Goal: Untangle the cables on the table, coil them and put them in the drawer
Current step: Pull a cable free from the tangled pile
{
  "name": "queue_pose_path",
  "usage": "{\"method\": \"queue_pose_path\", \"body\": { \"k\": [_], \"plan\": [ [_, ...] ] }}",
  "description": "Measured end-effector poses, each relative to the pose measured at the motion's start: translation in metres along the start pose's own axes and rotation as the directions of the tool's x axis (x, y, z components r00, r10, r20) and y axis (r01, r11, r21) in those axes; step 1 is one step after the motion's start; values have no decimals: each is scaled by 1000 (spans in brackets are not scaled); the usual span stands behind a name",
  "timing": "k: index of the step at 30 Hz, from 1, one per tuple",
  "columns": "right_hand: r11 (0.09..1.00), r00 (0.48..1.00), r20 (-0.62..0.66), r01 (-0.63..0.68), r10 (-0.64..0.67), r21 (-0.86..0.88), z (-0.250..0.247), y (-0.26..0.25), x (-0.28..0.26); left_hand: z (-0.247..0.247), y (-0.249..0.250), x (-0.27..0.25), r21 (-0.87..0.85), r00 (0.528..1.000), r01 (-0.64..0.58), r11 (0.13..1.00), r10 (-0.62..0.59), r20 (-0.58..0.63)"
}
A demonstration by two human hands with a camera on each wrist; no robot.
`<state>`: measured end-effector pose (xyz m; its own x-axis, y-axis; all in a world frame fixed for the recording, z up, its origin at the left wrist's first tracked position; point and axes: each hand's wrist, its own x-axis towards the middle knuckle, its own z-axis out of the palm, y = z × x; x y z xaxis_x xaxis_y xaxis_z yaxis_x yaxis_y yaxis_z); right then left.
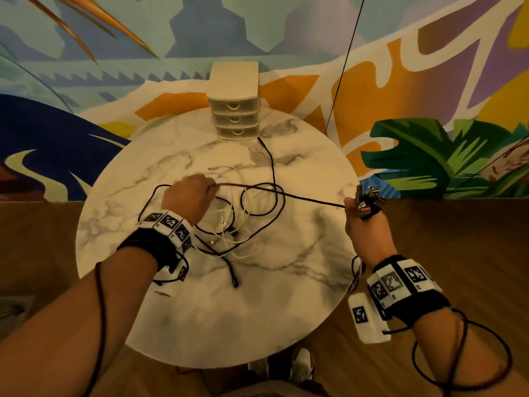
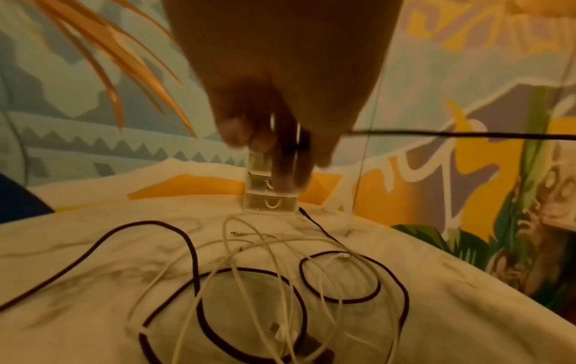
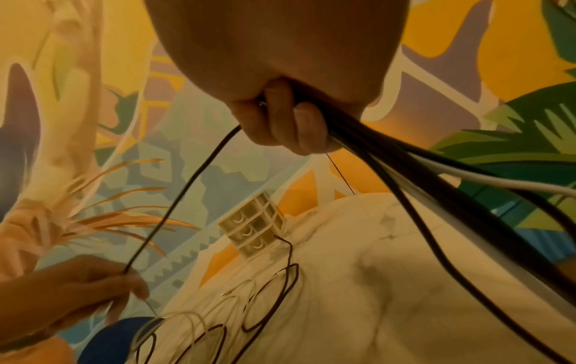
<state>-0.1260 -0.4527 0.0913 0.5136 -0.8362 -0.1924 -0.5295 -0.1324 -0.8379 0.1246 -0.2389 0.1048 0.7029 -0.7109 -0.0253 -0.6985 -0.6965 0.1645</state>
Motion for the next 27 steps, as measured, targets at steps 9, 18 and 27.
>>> {"method": "queue_pose_path", "body": {
  "k": [9, 18, 27],
  "plan": [
    [988, 986, -85, -149, 145, -45, -13, 42, 14, -50, 65, -13, -833, 1000, -3, 554, 23, 12],
    [971, 966, 125, -213, 226, -113, -15, 62, -3, -68, 139, -6, -998, 995, 20, 64, 95, 26],
    [918, 991, 80, 69, -108, 390, -41, -11, -32, -52, 209, -18, -586, 843, -358, 727, 522, 133]
  ]
}}
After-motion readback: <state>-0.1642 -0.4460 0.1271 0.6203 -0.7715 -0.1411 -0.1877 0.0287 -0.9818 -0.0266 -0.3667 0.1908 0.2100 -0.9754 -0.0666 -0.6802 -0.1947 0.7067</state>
